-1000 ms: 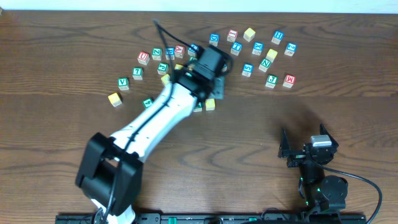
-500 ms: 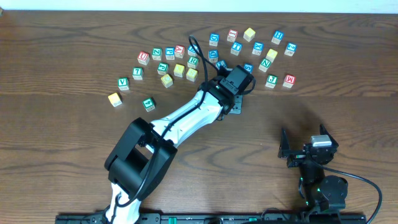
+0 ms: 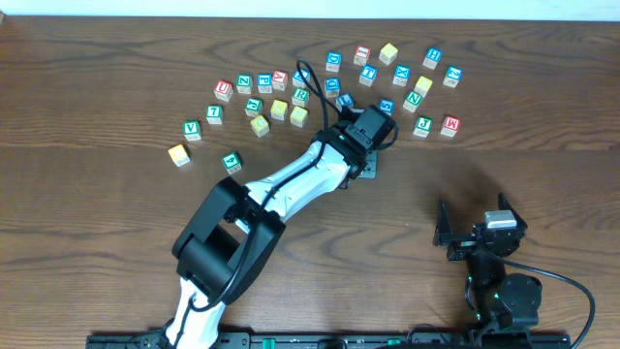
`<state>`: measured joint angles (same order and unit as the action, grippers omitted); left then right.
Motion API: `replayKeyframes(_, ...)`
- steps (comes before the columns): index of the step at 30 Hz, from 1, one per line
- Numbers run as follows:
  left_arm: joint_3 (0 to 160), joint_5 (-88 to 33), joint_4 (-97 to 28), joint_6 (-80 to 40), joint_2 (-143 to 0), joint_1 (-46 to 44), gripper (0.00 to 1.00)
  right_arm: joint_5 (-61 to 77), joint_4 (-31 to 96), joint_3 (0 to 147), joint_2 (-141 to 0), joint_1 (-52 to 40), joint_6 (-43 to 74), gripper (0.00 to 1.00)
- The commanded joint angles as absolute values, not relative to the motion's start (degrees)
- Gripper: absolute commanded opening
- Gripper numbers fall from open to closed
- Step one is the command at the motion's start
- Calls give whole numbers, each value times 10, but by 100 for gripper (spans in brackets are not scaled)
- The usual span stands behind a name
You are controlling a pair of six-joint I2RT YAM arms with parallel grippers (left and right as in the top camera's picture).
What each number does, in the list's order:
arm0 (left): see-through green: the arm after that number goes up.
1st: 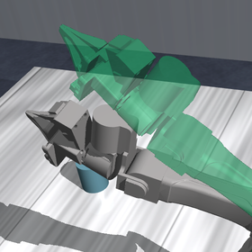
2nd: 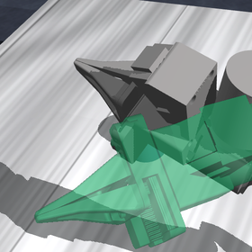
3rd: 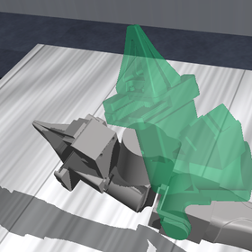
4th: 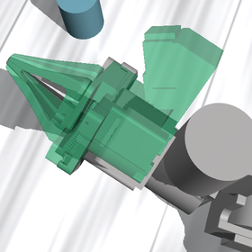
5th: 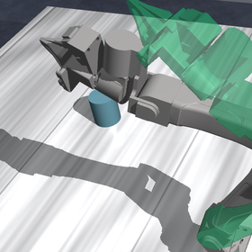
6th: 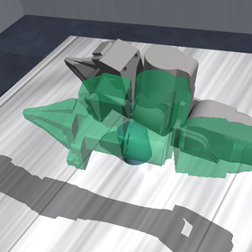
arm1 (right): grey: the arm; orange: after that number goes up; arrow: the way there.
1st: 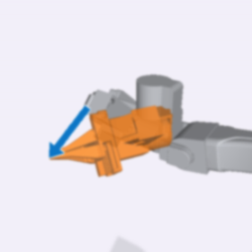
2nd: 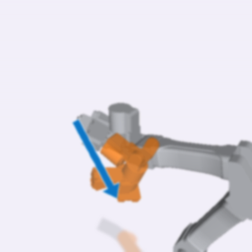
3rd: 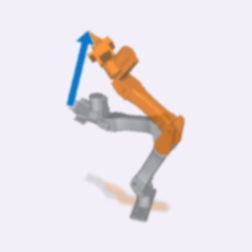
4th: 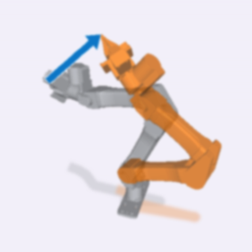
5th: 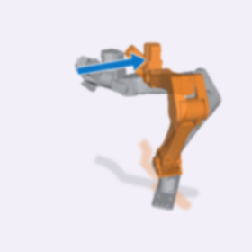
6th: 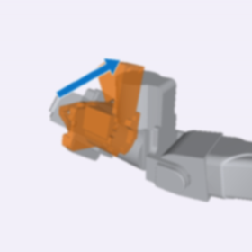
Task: Spell out ROBOT
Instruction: 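Place the green B block right of the yellow O block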
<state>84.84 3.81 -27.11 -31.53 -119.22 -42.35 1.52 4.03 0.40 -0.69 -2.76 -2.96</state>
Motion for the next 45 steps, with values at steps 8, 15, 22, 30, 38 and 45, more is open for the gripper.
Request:
replayKeyframes(8,846,57,-262,-319,-1206,-407,30,17,43,3,-4,-31,-22,99)
replayKeyframes(15,846,57,-257,-319,-1217,-406,30,17,43,3,-4,-31,-22,99)
replayKeyframes(22,846,56,-258,-319,-1217,-406,40,17,43,3,-4,-31,-22,99)
replayKeyframes(30,846,50,-257,-319,-1217,-406,42,17,43,3,-4,-31,-22,99)
replayKeyframes(38,856,39,-262,-309,-1194,-405,42,17,43,3,-4,-31,-22,99)
replayKeyframes(45,856,42,-265,-251,-1121,-401,42,17,43,3,-4,-31,-22,99)
